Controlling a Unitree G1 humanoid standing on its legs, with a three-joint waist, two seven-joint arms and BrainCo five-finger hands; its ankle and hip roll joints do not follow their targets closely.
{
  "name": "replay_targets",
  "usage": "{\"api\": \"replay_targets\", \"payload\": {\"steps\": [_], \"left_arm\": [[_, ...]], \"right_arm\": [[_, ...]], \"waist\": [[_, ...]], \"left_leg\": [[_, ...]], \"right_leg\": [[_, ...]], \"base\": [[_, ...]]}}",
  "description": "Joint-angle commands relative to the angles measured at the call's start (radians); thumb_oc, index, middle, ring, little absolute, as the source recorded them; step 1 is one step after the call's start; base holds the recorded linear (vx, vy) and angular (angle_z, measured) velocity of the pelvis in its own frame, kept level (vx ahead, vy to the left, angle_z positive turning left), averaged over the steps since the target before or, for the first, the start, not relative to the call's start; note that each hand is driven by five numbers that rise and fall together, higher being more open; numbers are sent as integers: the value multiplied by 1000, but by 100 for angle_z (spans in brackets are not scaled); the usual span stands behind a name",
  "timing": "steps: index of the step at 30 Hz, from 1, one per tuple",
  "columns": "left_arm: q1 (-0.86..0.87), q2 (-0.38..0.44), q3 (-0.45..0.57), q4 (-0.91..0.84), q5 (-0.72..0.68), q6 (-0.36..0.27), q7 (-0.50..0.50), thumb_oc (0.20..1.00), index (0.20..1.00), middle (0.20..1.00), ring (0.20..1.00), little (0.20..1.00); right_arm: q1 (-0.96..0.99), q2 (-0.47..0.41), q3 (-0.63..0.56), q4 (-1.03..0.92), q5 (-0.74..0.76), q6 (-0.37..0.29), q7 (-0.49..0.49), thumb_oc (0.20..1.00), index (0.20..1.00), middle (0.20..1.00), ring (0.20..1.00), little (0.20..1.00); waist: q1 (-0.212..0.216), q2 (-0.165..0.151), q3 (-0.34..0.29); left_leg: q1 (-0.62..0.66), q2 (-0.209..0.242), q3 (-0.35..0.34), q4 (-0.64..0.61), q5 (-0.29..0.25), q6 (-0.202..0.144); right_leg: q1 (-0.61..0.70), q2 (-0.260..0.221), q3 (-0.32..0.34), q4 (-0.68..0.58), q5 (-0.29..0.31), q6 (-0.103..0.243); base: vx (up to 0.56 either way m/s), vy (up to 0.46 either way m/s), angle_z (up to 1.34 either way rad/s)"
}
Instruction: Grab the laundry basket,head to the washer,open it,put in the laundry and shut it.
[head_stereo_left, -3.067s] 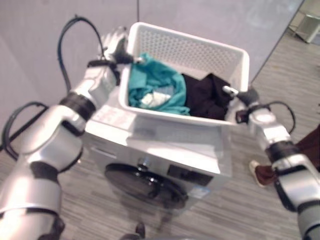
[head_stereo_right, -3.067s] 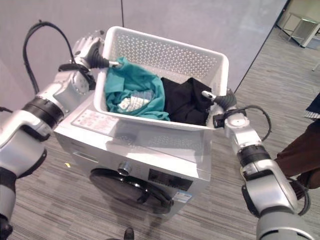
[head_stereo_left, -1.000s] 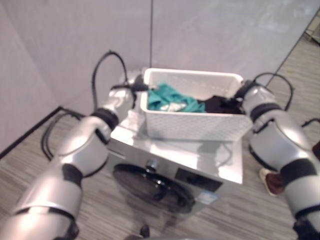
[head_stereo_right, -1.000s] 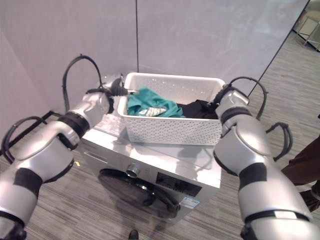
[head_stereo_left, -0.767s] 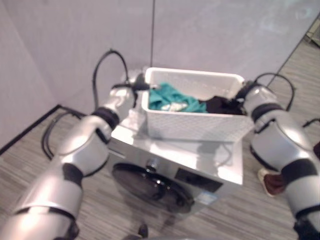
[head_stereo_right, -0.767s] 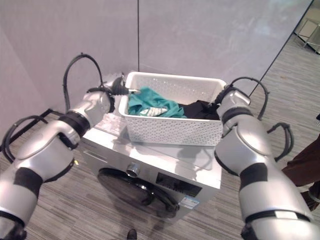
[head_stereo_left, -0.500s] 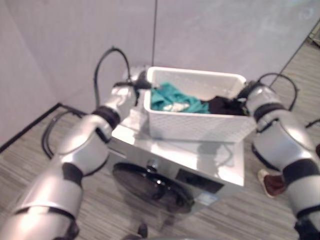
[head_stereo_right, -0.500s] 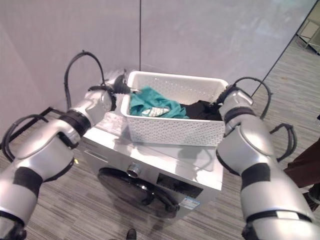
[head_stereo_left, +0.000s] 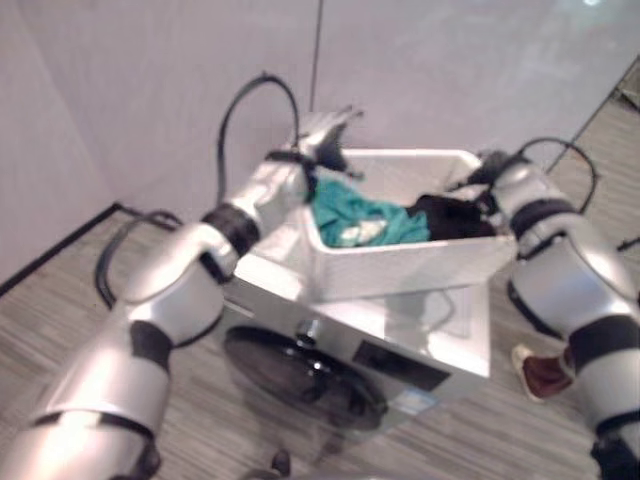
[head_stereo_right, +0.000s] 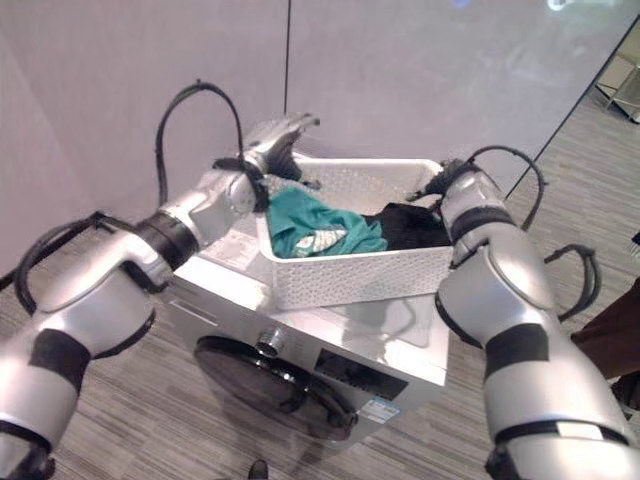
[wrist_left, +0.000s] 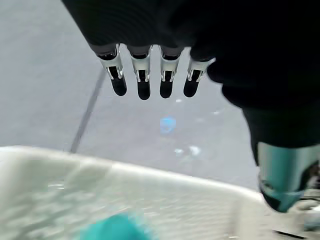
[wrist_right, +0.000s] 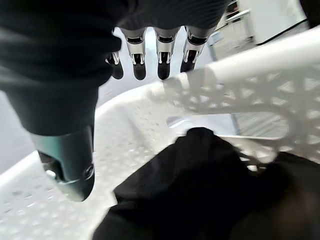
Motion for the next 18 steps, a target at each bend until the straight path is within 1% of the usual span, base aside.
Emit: {"api": "replay_targets", "payload": {"steps": [1, 8, 12, 18], "left_arm": [[-213, -47, -34, 58, -20, -29, 44, 1000, 1000, 1000, 1000, 1000], [-233, -18, -37, 71, -26, -33, 51, 1000, 1000, 1000, 1000, 1000], [-246, -10, -38, 85, -32, -34, 56, 1000, 1000, 1000, 1000, 1000], [-282, 16, -32, 128, -76, -48, 71, 1000, 1000, 1000, 1000, 1000]], "right_arm": [[-182, -59, 40, -4, 35, -45, -18, 1000, 1000, 1000, 1000, 1000], [-194, -95, 40, -2, 50, -50, -19, 1000, 1000, 1000, 1000, 1000], [-202, -100, 39, 1, 61, -52, -19, 1000, 1000, 1000, 1000, 1000], [-245, -112, 28, 14, 122, -67, -33, 1000, 1000, 1000, 1000, 1000]], "waist": [[32, 11, 25], [31, 15, 6], [30, 17, 4], [26, 19, -11]], "left_leg": [[99, 66, 20, 34, -149, -52], [116, 63, 19, 18, -148, -53], [119, 63, 20, 18, -149, -54], [125, 64, 20, 17, -146, -59]], "right_leg": [[82, -135, -47, 30, 82, 153], [92, -137, -58, 29, 87, 156], [94, -138, -58, 31, 87, 156], [98, -138, -57, 38, 90, 157]], "base": [[13, 4, 9], [2, 2, 2], [0, 0, 0], [-17, -7, 0]]}}
